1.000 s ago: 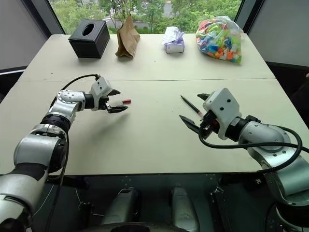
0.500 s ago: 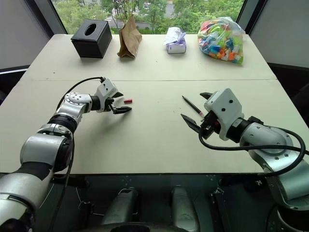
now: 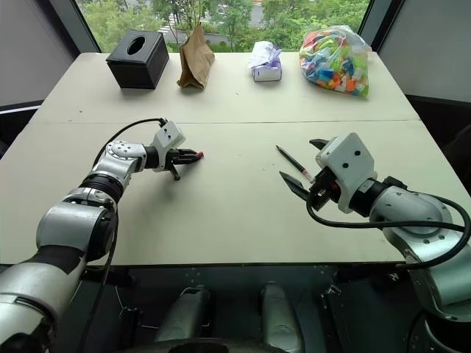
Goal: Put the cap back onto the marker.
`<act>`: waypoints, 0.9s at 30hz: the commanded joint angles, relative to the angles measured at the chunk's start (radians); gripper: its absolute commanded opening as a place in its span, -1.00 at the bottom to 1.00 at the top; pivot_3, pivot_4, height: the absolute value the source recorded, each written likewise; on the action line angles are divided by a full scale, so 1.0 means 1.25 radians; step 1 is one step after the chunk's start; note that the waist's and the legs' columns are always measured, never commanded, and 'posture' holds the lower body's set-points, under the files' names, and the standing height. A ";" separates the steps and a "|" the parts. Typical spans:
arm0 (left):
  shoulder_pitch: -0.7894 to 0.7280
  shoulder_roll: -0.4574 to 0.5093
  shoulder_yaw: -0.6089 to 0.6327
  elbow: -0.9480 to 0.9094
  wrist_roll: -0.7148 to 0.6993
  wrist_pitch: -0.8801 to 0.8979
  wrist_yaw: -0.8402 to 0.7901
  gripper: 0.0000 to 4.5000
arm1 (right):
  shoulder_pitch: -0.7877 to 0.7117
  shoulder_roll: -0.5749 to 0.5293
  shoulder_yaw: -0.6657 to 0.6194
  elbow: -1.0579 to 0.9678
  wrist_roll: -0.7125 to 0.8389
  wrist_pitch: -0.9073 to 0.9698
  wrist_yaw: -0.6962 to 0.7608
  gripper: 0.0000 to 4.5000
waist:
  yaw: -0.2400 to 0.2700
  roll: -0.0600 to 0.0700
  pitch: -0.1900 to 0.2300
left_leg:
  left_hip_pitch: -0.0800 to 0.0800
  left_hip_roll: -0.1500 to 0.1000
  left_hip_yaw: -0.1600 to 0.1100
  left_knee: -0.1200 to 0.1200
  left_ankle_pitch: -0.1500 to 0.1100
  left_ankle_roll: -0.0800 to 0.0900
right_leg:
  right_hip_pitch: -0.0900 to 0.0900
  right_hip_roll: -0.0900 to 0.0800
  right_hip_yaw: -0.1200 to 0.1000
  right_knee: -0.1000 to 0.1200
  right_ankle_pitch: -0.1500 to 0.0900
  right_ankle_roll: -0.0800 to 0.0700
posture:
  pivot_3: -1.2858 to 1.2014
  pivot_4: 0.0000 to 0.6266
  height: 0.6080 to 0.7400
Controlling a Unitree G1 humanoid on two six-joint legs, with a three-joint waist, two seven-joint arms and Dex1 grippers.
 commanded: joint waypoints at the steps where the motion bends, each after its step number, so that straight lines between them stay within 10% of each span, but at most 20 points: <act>1: -0.002 0.013 0.008 0.003 0.007 0.001 -0.013 -0.99 | -0.010 -0.010 -0.021 -0.027 0.003 -0.002 -0.002 1.00 | 0.000 0.000 0.000 | 0.000 0.000 0.000 0.000 0.000 0.000 | 0.000 0.000 0.000 0.000 0.000 0.000 | 0.03 -0.52 1.00; 14: 0.009 0.061 0.088 -0.195 -0.127 -0.001 -0.224 -0.99 | -0.176 0.087 0.093 0.369 -0.107 -0.130 -0.010 1.00 | -0.004 0.000 0.000 | 0.000 0.000 0.001 0.000 0.000 0.000 | 0.000 0.000 0.000 0.000 0.000 0.000 | 0.03 -0.52 1.00; 27: 0.314 0.145 0.126 -0.738 -0.237 0.224 -0.134 -0.99 | -0.373 0.142 0.222 0.775 -0.194 -0.173 0.100 1.00 | -0.006 0.000 0.000 | 0.000 0.000 0.000 -0.001 0.000 0.000 | -0.002 0.000 0.001 0.001 0.000 0.000 | 0.03 -0.52 1.00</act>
